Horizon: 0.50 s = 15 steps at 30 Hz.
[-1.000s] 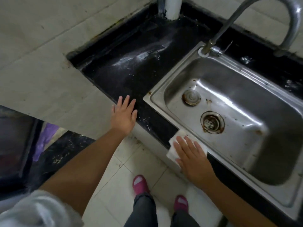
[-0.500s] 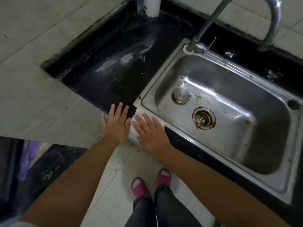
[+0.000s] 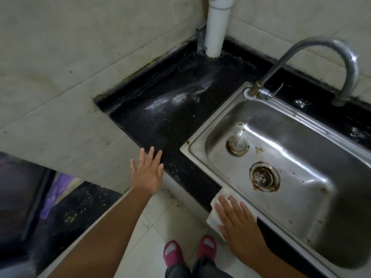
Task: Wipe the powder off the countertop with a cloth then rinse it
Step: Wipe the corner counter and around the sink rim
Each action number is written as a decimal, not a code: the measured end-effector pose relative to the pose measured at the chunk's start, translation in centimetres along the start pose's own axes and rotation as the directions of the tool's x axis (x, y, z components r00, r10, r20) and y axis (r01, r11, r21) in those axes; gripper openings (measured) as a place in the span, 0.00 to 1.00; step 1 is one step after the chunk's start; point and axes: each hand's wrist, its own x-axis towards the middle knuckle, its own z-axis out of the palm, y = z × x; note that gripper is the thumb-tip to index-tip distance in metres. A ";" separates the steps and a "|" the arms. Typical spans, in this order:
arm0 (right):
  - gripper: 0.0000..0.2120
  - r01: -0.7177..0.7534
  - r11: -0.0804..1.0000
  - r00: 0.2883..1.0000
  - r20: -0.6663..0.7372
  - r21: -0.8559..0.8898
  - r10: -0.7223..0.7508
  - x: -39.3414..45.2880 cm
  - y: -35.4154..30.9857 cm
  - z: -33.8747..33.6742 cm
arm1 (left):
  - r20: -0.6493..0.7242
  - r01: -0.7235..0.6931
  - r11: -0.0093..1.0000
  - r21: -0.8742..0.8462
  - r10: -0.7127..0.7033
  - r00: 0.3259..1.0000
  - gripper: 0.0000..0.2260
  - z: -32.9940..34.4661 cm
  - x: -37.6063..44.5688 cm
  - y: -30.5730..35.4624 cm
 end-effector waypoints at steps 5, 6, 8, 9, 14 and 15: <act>0.22 0.118 0.993 0.993 -0.028 0.025 -0.118 7.6 -2.4 0.0 | -0.087 0.159 0.987 0.019 -0.157 0.984 0.22 -0.6 0.1 -1.4; 0.21 0.127 0.991 0.992 -0.021 0.030 -0.126 8.8 -3.0 0.2 | -0.096 0.169 0.985 0.017 -0.167 0.981 0.22 -0.8 0.2 -1.7; 0.23 0.118 0.992 0.993 0.020 0.044 -0.119 11.1 -4.3 -0.1 | -0.104 0.179 0.984 0.006 -0.177 0.979 0.21 -1.4 0.3 -2.1; 0.25 0.114 0.992 0.993 0.037 0.055 -0.116 12.3 -4.9 -0.3 | -0.105 0.179 0.984 0.002 -0.178 0.978 0.21 -1.7 0.5 -2.5; 0.25 0.049 0.990 0.995 0.080 0.131 -0.060 18.4 -8.2 -0.8 | -0.103 0.149 0.989 0.025 -0.146 0.984 0.22 -3.3 3.3 -4.9; 0.25 0.018 0.988 0.995 0.098 0.153 -0.033 19.8 -8.9 -1.0 | -0.107 0.144 0.989 0.040 -0.139 0.985 0.22 -3.6 4.2 -5.5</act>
